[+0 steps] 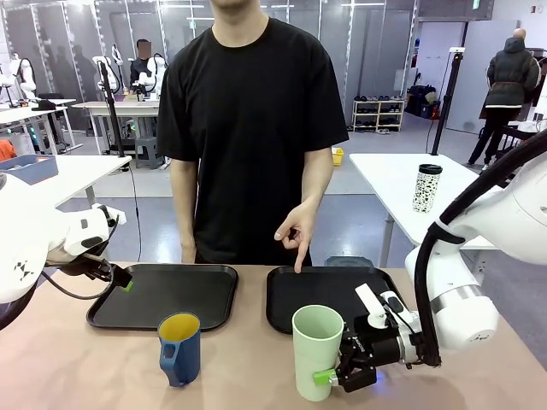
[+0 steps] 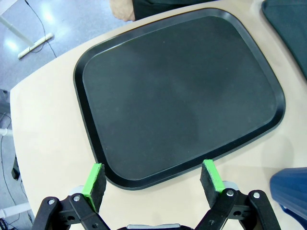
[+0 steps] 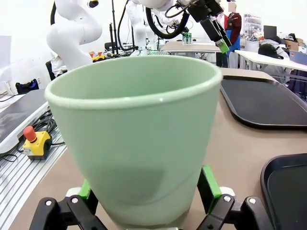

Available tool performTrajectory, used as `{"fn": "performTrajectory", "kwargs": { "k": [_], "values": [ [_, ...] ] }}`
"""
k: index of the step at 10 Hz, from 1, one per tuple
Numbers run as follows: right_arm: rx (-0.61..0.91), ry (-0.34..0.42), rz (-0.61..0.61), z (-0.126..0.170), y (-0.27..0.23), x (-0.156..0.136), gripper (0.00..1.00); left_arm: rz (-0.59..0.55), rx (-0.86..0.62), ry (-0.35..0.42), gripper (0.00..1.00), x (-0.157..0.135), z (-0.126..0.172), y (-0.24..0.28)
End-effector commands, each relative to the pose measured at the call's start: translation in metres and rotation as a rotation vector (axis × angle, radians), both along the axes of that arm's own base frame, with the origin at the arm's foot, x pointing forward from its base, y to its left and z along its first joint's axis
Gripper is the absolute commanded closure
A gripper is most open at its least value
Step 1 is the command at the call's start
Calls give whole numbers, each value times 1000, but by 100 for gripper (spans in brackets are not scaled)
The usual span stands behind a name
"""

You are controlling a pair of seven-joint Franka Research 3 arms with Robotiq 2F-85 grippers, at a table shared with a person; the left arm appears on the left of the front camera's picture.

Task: Sort and store the cups by type.
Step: Pick up the Reusable plastic cup, then place the picked Reusable plastic cup into the Flat Tray indicated by the person.

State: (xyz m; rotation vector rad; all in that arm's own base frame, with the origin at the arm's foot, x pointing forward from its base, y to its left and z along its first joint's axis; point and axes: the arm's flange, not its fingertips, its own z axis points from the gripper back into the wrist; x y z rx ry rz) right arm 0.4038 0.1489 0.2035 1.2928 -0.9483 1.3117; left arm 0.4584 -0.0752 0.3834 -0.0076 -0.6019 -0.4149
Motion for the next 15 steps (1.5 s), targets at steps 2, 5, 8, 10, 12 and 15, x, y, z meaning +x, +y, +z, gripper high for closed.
{"fn": "performTrajectory", "kwargs": {
  "k": [2,5,8,10,12,15],
  "values": [
    [-5,-76,3,-27,2,-12,15,-1,1,-2,0,0,1,0],
    [0,-73,13,-28,2,-13,34,-1,1,-2,0,0,1,0],
    [-5,-21,6,4,3,7,51,-1,1,-2,0,0,1,0],
    [-5,-21,6,4,3,7,51,-1,1,-2,0,0,1,0],
    [-5,-21,6,4,3,7,51,-1,1,-2,0,0,1,0],
    [-5,-21,6,4,3,7,51,-1,1,-2,0,0,1,0]
  ]
}}
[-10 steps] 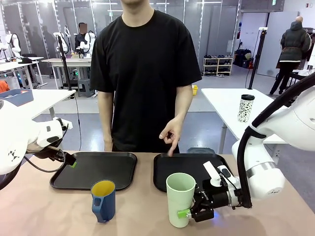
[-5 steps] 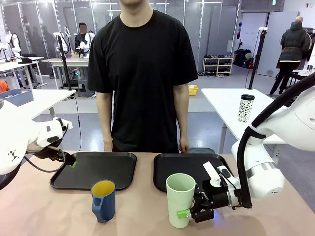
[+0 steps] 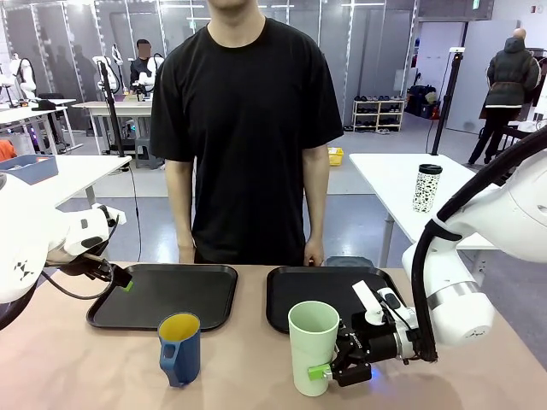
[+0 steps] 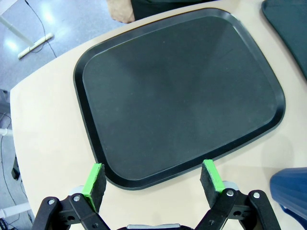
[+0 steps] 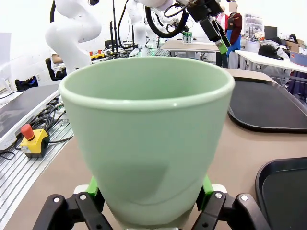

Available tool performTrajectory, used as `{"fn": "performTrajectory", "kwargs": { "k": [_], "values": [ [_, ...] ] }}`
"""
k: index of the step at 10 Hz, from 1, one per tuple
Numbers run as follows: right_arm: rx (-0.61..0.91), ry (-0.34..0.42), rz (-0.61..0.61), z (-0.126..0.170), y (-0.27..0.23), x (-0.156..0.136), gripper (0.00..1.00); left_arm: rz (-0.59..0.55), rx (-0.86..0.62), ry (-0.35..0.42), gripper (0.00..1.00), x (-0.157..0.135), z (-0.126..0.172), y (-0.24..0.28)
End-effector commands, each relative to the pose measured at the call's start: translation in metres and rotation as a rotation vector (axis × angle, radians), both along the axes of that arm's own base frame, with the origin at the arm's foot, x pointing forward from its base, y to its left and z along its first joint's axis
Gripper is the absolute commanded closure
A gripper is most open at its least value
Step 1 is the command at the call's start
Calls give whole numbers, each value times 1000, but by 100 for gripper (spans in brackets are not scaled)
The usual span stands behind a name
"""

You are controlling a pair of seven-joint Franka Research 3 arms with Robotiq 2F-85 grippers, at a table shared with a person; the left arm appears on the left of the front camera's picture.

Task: Sort and store the cups by type.
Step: Place the picked Reusable plastic cup into the Flat Tray indicated by the person.

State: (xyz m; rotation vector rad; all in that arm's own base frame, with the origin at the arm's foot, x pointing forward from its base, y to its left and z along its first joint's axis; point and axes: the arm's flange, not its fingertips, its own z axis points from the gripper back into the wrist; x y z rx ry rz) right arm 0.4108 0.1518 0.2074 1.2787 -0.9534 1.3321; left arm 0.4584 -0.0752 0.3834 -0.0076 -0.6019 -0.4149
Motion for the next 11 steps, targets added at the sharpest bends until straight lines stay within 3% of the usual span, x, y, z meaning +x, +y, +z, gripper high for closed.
{"fn": "performTrajectory", "kwargs": {
  "k": [1,9,10,11],
  "values": [
    [3,-2,2,0,0,0,51,-1,1,-2,0,0,1,0],
    [3,-2,2,0,0,0,51,-1,1,-2,0,0,1,0],
    [0,0,0,0,0,0,16,-1,1,-2,0,0,1,0],
    [1,-14,13,4,1,-2,16,-1,1,-2,0,0,1,0]
  ]
}}
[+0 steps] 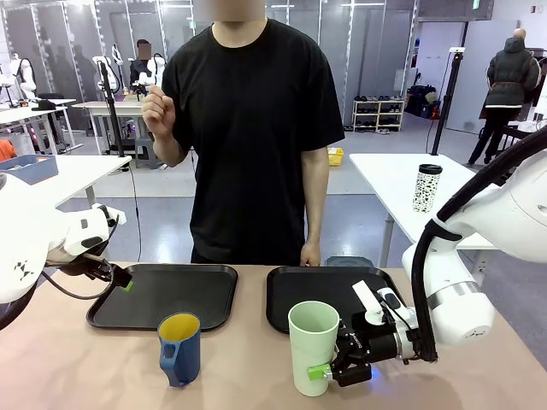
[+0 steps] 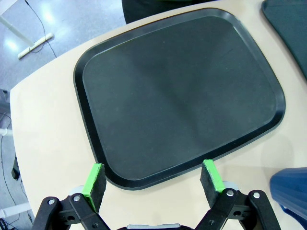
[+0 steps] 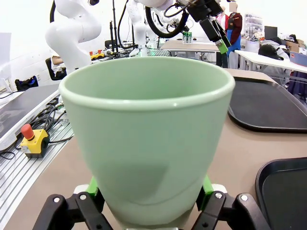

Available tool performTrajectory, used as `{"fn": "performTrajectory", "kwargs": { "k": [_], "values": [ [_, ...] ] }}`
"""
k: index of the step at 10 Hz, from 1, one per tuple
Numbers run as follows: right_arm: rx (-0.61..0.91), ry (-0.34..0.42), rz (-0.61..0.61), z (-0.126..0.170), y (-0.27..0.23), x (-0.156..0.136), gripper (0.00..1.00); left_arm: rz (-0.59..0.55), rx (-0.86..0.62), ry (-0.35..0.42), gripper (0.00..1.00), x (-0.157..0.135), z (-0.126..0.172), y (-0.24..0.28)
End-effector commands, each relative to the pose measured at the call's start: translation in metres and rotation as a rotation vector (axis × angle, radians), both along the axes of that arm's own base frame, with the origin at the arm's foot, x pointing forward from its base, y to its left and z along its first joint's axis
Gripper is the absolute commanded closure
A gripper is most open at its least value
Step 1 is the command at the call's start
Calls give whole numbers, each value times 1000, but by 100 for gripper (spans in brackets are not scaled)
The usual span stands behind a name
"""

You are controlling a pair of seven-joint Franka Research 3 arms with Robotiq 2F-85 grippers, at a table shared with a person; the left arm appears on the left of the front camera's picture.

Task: Sort and store the cups by type.
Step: Place the picked Reusable plastic cup into the Flat Tray indicated by the person.

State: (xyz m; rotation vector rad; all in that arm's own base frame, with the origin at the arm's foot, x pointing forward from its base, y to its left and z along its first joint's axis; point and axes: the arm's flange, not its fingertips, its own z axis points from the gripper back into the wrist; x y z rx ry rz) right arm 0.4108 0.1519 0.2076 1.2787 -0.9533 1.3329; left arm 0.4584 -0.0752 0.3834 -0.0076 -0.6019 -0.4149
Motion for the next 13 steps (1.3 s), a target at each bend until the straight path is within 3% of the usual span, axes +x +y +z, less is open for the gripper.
{"fn": "performTrajectory", "kwargs": {
  "k": [1,7,8,9,13],
  "values": [
    [21,-43,21,12,3,-7,16,-1,1,-2,0,0,1,0],
    [27,-194,15,57,13,-32,16,-1,1,-2,0,0,1,0],
    [33,-198,21,60,13,-37,16,-1,1,-2,0,0,1,0],
    [20,-146,30,72,10,-16,16,-1,1,-2,0,0,1,0],
    [19,-143,29,73,9,-21,16,-1,1,-2,0,0,1,0]
  ]
}}
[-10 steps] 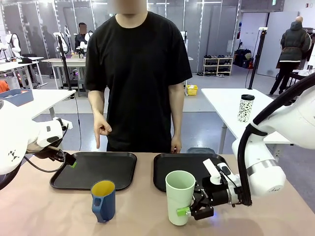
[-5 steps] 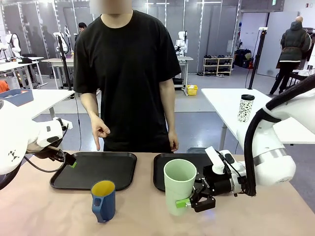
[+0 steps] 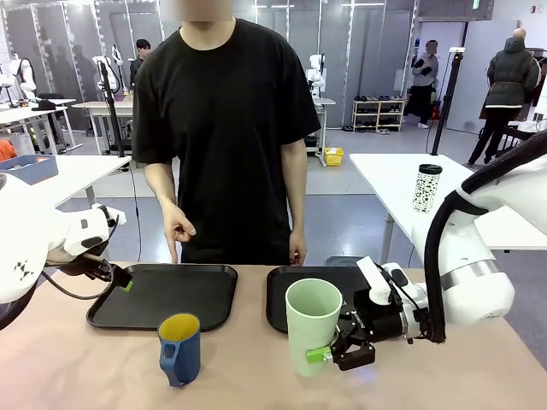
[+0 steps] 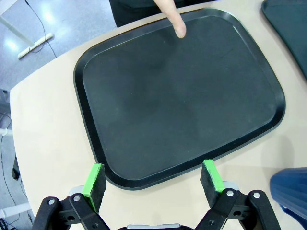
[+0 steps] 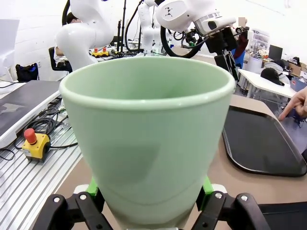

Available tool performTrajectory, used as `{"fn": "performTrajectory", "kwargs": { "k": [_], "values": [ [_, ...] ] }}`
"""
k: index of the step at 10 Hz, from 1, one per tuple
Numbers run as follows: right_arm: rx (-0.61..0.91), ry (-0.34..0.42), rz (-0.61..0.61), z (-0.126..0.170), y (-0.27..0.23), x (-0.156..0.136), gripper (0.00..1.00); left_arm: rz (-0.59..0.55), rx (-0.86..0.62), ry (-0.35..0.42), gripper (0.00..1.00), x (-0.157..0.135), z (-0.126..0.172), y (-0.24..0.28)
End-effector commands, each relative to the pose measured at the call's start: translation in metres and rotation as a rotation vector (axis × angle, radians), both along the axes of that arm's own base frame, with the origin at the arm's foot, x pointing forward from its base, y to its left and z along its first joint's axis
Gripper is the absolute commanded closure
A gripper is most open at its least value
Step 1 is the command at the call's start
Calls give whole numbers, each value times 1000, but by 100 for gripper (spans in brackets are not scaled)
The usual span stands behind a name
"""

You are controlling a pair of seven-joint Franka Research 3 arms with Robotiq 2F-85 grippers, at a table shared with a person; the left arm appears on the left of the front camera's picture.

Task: Sort and store the cups by type.
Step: Place the picked Reusable plastic cup into the Flat Tray indicated by the person.

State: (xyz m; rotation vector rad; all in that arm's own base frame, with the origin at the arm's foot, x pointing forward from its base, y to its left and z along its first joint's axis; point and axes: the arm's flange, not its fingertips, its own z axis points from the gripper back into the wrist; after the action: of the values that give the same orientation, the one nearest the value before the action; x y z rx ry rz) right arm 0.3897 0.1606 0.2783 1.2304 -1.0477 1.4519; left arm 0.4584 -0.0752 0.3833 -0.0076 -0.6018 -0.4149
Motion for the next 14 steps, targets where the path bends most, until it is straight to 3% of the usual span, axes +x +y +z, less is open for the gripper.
{"fn": "performTrajectory", "kwargs": {
  "k": [1,5,10,14],
  "values": [
    [26,-16,-18,2,5,0,16,-1,1,-2,0,0,1,0],
    [52,-63,-17,11,69,31,16,-1,1,-2,0,0,1,0],
    [85,-101,-77,34,160,112,16,-1,1,-2,0,0,1,0],
    [134,-83,-110,36,211,150,16,-1,1,-2,0,0,1,0]
  ]
}}
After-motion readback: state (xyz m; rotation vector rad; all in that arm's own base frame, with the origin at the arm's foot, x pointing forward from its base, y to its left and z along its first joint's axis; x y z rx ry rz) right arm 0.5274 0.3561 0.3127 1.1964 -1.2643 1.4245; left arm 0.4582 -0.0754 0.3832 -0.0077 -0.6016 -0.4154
